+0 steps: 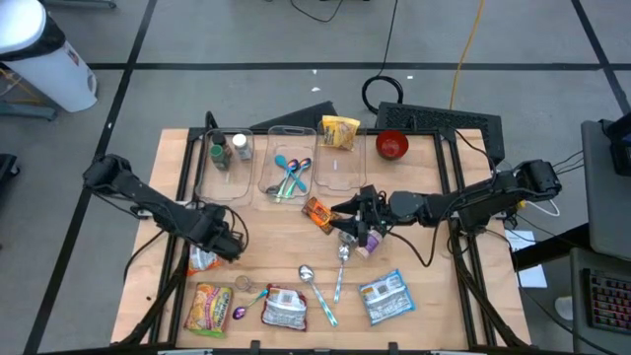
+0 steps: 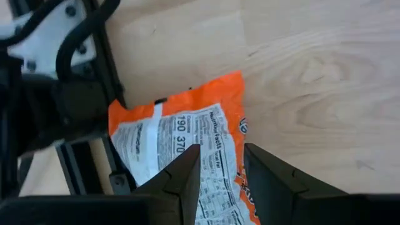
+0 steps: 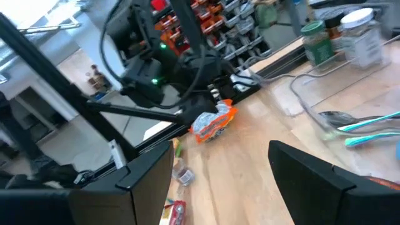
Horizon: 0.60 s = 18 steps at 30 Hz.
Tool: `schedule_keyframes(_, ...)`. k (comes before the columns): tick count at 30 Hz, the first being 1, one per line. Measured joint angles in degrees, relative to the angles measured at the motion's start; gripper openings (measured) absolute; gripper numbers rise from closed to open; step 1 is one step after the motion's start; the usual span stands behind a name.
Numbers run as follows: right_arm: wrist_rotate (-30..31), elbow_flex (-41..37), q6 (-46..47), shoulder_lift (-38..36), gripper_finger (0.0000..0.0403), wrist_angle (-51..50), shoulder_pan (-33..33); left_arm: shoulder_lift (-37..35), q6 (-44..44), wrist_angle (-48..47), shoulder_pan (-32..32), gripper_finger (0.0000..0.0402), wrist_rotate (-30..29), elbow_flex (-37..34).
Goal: Pick & Place Food Item
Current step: Put the orange noodle pack into the right transparent bin
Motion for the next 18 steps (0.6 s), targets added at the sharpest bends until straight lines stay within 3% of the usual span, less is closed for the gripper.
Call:
schedule_keyframes(10, -12.7, 0.0, 0.0, 0.0, 0.0254, 0.1, -4.8, 2.6, -3.4, 9.4, 3.8, 0.0127, 0.2, 0.0)
schedule_keyframes(18, -23.3, 0.0, 0.0, 0.0, 0.0254, -0.1, -8.2, 2.6, -6.4, 9.4, 6.9, 0.0127, -0.2, 0.0)
